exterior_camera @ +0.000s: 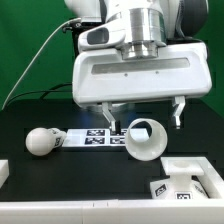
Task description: Assemble lamp
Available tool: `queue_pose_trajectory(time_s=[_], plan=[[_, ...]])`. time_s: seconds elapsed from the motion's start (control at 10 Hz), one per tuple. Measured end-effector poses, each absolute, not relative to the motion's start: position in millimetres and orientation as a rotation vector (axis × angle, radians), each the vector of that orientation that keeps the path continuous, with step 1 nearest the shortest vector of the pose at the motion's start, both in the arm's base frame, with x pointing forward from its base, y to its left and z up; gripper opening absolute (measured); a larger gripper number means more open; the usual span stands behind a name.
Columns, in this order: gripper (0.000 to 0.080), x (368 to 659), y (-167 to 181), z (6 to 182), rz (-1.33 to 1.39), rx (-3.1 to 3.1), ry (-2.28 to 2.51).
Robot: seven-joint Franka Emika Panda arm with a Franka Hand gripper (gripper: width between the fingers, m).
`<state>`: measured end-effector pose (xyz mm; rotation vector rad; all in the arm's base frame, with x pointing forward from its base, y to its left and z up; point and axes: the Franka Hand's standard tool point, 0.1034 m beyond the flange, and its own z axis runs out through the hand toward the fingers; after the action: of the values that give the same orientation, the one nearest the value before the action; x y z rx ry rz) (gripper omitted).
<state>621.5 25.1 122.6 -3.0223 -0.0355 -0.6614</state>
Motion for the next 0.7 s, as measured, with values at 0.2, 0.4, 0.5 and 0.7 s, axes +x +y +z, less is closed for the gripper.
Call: queue_pose_trajectory(time_s=[0.2,0.4,0.5,0.7], plan=[[0.0698,620,26,120.7,-0.652,-3.023,-0.033],[0.0698,620,26,120.3,-0.651,-3.023,-0.033],[0.0698,619,23,119.3,-0.648,-3.026,-0.034],[0.0698,593,-11,107.4,-0.451,-3.063,0.048]])
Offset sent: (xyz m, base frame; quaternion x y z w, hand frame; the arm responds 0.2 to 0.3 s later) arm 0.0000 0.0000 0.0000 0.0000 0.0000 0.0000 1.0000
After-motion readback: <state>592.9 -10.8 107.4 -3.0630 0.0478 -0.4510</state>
